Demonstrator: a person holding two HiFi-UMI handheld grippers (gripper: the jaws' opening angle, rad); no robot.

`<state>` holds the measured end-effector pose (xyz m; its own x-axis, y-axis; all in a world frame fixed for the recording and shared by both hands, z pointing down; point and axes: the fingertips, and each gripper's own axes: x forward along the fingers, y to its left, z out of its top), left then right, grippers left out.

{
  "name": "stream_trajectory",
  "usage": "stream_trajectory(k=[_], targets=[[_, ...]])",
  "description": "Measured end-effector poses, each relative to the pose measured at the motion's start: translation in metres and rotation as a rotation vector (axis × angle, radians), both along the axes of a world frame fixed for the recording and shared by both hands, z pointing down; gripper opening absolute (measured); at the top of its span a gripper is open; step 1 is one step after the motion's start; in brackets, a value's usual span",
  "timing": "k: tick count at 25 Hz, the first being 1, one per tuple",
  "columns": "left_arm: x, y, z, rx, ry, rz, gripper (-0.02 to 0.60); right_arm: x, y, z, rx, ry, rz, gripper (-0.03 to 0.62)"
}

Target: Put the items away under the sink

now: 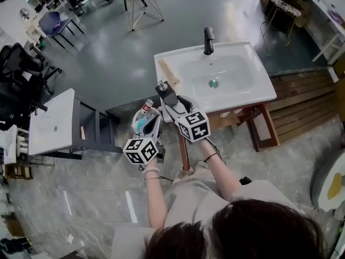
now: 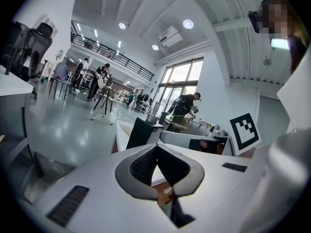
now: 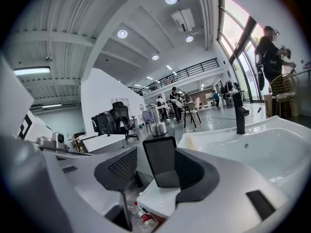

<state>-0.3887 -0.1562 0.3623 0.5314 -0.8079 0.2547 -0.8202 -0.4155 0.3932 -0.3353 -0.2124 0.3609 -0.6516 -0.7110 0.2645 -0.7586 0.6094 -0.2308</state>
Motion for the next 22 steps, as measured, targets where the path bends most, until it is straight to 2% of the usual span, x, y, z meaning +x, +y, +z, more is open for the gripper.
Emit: stream_trajectory(k=[4,9,22], targets=[[-0.005,-0.005,0.005,-0.015,0.006,0.009,0.003,-0.005,-0.007,0.005,0.001,0.029,0.023,0.287],[-0.012,-0.009,0.013,-0.034,0.01,0.017,0.003,-0.009,-0.017,0.013,-0.004,0.056,0.051,0.325],[-0.028,-0.025,0.024,-0.063,0.024,0.033,0.003,-0.02,-0.041,0.034,-0.023,0.128,0.09,0.348]])
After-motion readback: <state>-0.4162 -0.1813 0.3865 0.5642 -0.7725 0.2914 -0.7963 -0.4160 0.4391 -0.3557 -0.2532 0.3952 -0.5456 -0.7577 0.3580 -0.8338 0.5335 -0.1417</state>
